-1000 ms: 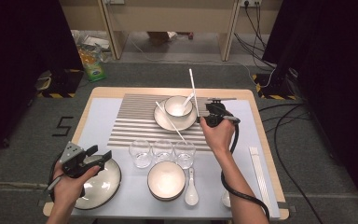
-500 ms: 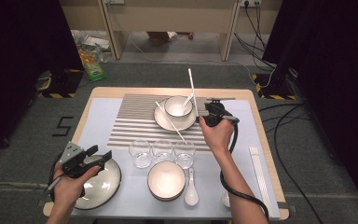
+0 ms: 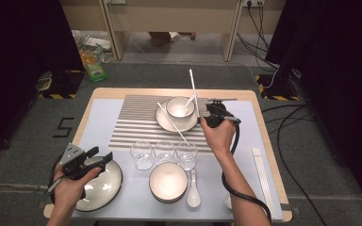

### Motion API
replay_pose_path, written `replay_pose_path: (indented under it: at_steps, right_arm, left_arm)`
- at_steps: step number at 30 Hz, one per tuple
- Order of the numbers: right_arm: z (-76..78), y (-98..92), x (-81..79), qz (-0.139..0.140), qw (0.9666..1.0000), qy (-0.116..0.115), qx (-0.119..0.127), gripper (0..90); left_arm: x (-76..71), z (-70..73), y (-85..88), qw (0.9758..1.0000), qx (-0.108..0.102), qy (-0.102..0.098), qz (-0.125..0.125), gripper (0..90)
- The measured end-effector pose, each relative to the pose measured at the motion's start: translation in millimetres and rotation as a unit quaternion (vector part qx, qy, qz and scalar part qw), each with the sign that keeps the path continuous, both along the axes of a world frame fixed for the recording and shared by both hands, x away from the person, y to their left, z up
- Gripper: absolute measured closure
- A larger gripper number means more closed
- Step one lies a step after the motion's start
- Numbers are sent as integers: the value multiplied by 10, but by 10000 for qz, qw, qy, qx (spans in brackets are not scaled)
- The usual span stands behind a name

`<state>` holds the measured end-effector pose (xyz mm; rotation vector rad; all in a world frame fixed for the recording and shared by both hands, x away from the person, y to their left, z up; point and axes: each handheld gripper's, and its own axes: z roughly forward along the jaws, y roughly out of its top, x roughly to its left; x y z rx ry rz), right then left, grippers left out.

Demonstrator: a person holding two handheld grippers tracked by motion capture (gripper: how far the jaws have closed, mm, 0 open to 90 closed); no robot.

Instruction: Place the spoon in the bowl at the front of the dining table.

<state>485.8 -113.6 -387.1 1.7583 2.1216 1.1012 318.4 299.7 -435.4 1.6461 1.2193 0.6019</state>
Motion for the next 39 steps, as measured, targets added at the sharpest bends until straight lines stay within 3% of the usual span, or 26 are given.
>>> replay_pose_path:
  at_steps: [39]
  right_arm:
    - [-11, 99, 12, 91, 9999, 3, 46, 874]
  left_arm:
    - [0, 6, -6, 10000, -4, -6, -16, 346]
